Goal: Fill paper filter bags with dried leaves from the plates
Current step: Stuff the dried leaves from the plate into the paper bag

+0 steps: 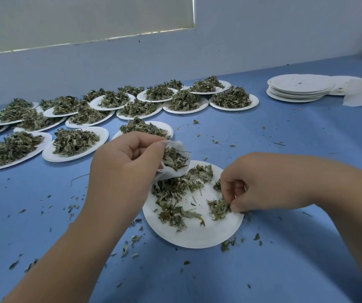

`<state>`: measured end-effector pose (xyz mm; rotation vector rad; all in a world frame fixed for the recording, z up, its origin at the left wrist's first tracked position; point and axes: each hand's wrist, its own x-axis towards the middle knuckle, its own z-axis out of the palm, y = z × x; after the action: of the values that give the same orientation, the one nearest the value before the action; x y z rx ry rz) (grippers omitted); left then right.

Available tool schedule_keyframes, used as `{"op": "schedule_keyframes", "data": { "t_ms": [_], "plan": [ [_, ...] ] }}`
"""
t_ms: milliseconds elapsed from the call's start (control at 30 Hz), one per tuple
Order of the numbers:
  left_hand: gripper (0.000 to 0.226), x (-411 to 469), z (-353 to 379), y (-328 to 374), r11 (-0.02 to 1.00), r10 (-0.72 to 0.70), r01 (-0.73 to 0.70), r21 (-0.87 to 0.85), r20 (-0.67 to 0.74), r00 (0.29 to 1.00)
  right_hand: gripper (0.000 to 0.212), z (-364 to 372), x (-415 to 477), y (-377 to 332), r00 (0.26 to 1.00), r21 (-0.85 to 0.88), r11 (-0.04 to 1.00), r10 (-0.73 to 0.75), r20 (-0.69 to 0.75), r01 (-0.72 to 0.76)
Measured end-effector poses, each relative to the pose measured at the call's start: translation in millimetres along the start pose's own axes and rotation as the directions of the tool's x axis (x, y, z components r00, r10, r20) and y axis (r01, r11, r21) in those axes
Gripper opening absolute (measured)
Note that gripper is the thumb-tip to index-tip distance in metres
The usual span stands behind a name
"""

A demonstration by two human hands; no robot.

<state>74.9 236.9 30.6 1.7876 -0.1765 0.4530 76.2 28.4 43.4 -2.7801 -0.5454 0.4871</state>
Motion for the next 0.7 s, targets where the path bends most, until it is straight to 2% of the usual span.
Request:
{"op": "schedule_keyframes", "data": {
  "t_ms": [367, 467, 567, 633, 700],
  "plan": [
    [0.017, 1, -1, 0, 0.999, 0.034, -0.034, 0.009, -0.011, 0.999, 0.021, 16, 11, -13, 0.985, -0.032, 0.999, -0.017, -0.171, 0.012],
    [0.019, 2, -4, 0, 0.998, 0.059, -0.059, -0.001, -0.026, 0.998, 0.030, 12, 11, -11, 0.977, 0.059, 0.998, -0.017, -0.212, 0.030],
    [0.023, 7, -10, 0, 0.997, 0.068, -0.071, -0.042, -0.068, 0.995, 0.033, 5, 13, -3, 0.932, 0.154, 0.987, 0.006, -0.362, 0.053],
    [0.019, 11, -16, 0, 0.994, 0.070, -0.077, -0.077, -0.093, 0.993, 0.049, 5, 13, -2, 0.924, 0.132, 0.987, -0.029, -0.382, 0.086],
    [0.015, 14, -21, 0, 0.993, 0.072, -0.082, -0.080, -0.114, 0.991, 0.078, 12, 15, -6, 0.949, 0.107, 0.987, -0.082, -0.304, 0.119]
  ]
}}
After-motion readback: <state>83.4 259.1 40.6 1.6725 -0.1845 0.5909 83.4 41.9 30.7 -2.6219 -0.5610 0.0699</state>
